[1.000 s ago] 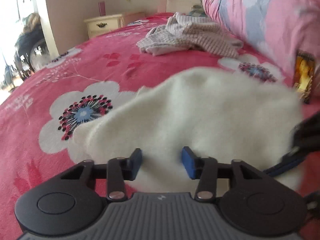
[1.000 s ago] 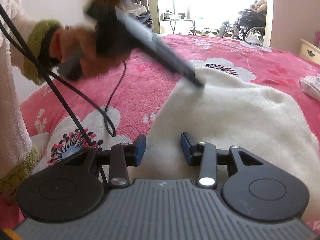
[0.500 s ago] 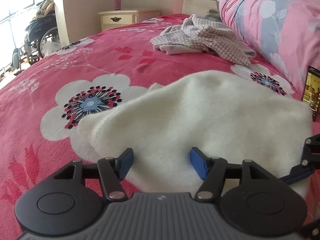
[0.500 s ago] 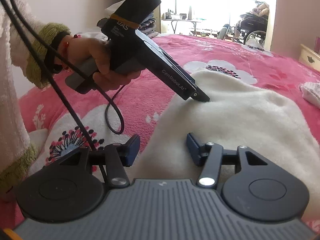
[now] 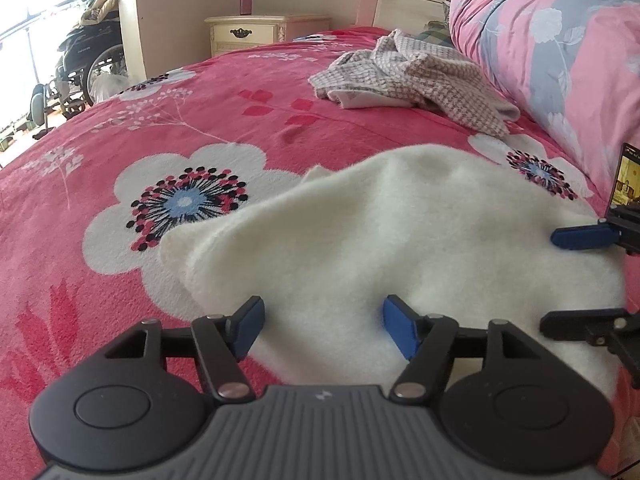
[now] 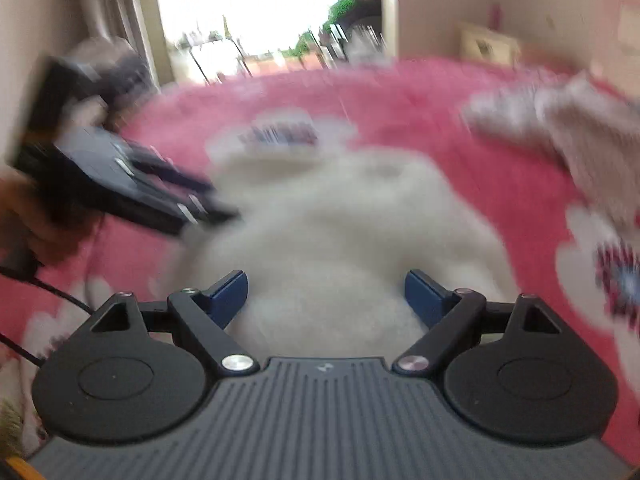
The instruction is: Fold clothes
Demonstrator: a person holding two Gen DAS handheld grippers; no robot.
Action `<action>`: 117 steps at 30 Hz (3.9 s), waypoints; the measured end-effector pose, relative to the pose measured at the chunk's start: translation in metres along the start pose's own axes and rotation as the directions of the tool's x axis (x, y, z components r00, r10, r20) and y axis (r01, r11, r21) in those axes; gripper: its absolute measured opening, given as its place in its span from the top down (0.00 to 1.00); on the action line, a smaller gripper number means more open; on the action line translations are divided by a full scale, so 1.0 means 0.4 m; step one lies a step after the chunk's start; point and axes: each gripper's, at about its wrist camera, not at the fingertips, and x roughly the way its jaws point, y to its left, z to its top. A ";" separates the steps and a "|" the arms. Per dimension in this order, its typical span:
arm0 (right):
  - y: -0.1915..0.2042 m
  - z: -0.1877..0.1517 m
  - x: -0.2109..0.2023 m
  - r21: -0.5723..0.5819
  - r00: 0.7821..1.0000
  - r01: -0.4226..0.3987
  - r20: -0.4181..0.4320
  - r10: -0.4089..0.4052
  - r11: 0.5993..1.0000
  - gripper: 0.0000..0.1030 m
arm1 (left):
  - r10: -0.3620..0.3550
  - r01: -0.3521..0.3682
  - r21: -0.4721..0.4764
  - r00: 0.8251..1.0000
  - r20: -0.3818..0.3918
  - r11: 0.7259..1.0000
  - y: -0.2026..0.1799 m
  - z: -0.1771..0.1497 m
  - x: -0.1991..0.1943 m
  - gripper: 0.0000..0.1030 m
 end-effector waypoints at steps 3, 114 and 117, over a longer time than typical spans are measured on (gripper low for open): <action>0.006 0.007 0.007 0.004 1.000 -0.026 -0.010 0.026 1.000 0.01 | 0.000 0.000 -0.004 1.000 -0.001 1.000 0.001 0.001 0.001 0.32; 0.005 0.059 0.050 0.060 0.987 0.029 -0.158 -0.019 0.998 0.01 | 0.005 -0.006 -0.057 1.000 -0.019 0.998 0.014 0.010 0.003 0.26; -0.006 0.065 0.052 0.076 0.984 0.012 -0.176 0.002 0.997 0.01 | 0.005 -0.006 -0.060 1.000 -0.019 0.998 0.012 0.012 0.000 0.26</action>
